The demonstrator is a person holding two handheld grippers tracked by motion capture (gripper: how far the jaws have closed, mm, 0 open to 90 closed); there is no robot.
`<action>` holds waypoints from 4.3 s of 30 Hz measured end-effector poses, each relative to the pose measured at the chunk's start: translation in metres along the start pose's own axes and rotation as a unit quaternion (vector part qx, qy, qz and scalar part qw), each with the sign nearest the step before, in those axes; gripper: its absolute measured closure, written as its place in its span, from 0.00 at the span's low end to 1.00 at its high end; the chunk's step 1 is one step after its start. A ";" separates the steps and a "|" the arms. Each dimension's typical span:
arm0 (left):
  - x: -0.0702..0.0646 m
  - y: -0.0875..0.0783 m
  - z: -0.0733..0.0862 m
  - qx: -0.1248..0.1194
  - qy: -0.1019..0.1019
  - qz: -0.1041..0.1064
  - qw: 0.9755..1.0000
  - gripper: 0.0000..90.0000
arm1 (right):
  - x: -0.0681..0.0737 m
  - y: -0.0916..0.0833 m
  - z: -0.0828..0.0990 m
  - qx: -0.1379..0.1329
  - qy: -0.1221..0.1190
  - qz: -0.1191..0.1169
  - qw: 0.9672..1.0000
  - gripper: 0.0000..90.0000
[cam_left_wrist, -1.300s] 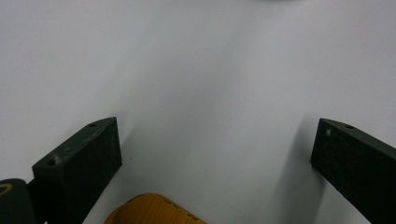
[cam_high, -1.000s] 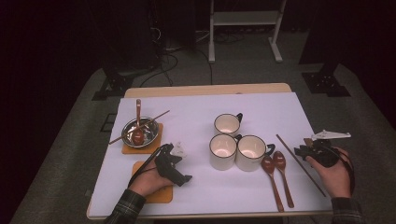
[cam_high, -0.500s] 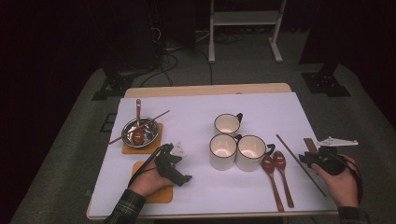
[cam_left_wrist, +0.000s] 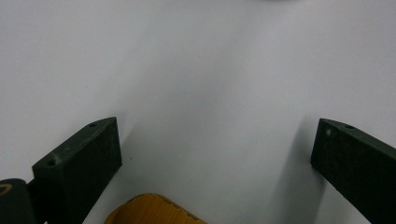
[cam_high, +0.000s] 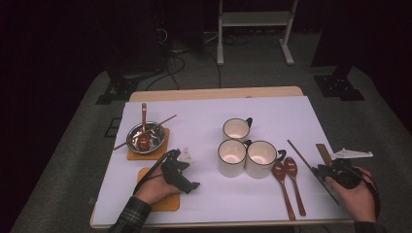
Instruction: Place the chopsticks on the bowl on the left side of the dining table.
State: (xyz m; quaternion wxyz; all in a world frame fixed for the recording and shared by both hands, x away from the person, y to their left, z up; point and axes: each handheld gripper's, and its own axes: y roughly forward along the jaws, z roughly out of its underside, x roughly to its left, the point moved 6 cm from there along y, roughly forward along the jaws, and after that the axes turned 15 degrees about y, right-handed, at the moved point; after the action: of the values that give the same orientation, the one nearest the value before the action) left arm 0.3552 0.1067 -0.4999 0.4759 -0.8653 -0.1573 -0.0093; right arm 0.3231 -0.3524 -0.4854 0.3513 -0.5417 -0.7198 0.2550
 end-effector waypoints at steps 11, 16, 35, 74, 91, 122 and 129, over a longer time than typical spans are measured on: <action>0.000 0.000 0.000 0.000 0.000 0.000 1.000 0.01 | 0.000 0.002 0.006 0.019 -0.006 0.006 1.000 0.80; 0.000 0.000 0.000 0.000 0.000 0.000 1.000 0.01 | 0.002 0.001 0.007 0.027 -0.012 0.002 1.000 0.87; 0.000 0.000 0.000 0.001 0.000 0.000 1.000 0.01 | 0.005 0.003 0.008 0.034 -0.021 0.014 0.999 0.94; 0.000 0.000 0.000 0.001 0.000 0.001 1.000 0.01 | 0.003 -0.008 -0.003 0.017 0.016 -0.006 1.000 0.95; 0.000 0.000 0.000 0.001 0.000 0.001 1.000 0.01 | 0.002 -0.015 -0.015 0.001 0.023 -0.035 0.999 0.95; 0.000 0.000 0.000 0.001 0.001 0.001 1.000 0.01 | 0.012 -0.018 -0.041 -0.012 0.003 -0.059 0.998 0.95; 0.000 0.000 0.000 0.001 0.001 0.001 1.000 0.01 | 0.015 -0.019 -0.047 -0.015 -0.004 -0.066 0.998 0.95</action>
State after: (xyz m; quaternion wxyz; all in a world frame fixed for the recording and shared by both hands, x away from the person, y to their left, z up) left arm 0.3552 0.1070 -0.5000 0.4769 -0.8649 -0.1561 -0.0096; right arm 0.3457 -0.3438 -0.4381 0.3561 -0.4974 -0.7591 0.2226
